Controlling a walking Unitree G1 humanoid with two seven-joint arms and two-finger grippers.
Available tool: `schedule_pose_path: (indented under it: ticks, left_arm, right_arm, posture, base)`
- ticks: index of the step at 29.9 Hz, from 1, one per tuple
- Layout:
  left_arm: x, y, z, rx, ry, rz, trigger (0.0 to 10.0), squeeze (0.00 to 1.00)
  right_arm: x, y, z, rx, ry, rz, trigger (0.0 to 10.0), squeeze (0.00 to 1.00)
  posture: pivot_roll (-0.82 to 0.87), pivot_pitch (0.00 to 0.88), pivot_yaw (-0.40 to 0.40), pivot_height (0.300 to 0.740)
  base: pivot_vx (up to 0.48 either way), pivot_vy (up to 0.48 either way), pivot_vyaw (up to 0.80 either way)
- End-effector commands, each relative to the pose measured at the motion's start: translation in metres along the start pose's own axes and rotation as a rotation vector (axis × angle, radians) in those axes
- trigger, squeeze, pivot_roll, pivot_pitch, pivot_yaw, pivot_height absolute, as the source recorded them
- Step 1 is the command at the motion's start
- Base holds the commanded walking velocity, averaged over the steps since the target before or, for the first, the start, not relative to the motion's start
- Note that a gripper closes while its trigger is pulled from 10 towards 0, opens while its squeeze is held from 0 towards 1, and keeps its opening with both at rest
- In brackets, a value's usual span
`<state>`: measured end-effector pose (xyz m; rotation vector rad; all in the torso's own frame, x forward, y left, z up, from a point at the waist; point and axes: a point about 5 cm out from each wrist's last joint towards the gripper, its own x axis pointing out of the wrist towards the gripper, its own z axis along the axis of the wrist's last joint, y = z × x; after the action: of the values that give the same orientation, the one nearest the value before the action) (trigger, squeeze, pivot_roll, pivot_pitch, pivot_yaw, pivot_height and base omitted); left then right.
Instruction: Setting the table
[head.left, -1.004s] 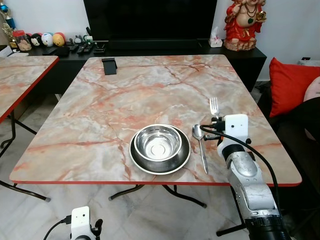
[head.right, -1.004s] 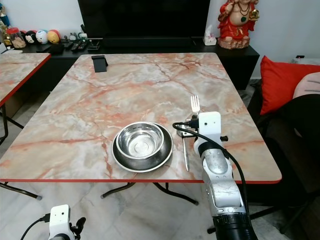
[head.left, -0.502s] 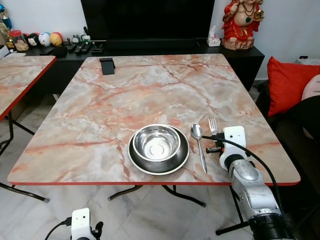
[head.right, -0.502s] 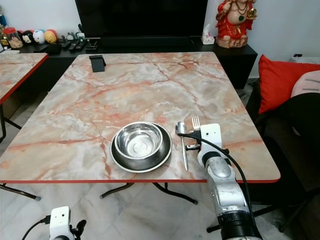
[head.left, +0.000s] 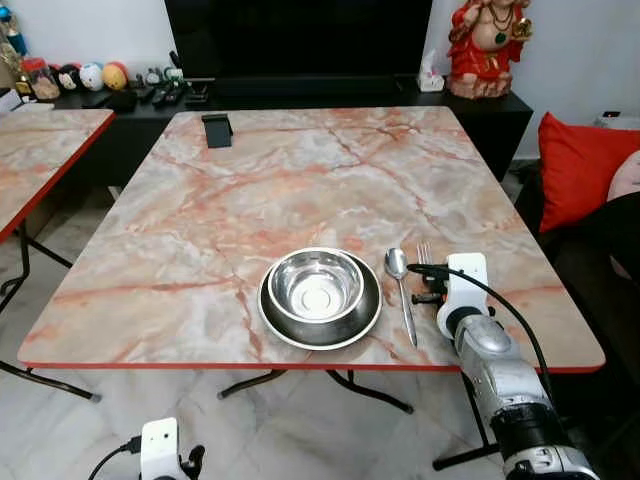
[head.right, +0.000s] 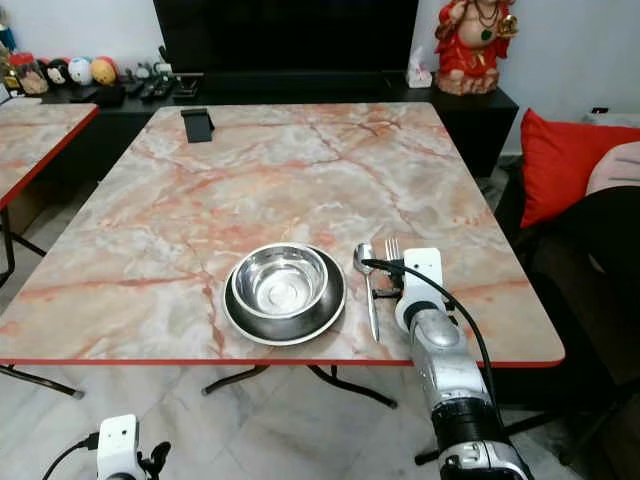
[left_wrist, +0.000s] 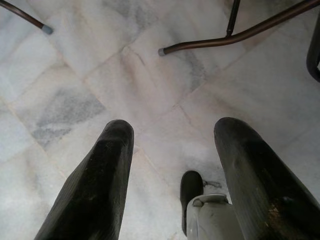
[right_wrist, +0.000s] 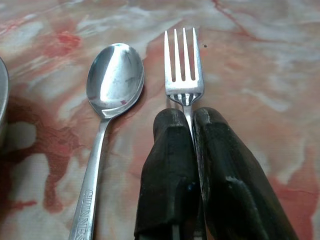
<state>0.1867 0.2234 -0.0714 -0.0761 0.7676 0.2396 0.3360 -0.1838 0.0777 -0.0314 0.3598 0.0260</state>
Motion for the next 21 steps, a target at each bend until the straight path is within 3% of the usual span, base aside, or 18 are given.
schedule_pose_path:
  ticks: [1,21]
  left_arm:
    - [-0.0013,0.0061,-0.0041,0.003,0.021,0.012,10.0,0.0]
    - [-0.0008,0.0032,-0.0006,0.007,-0.006,0.009,10.0,0.0]
  right_arm:
    - [0.0025,-0.0006,0.007,-0.001,-0.022,0.002,10.0,0.0]
    - [0.0111,-0.0095,0.0115,0.003,-0.058,-0.067,10.0,0.0]
  posture:
    - [-0.15,0.0,0.036,0.719]
    - [-0.13,0.0,0.031,0.719]
  base:
    - [0.0,0.0,0.0]
    - [0.0,0.0,0.0]
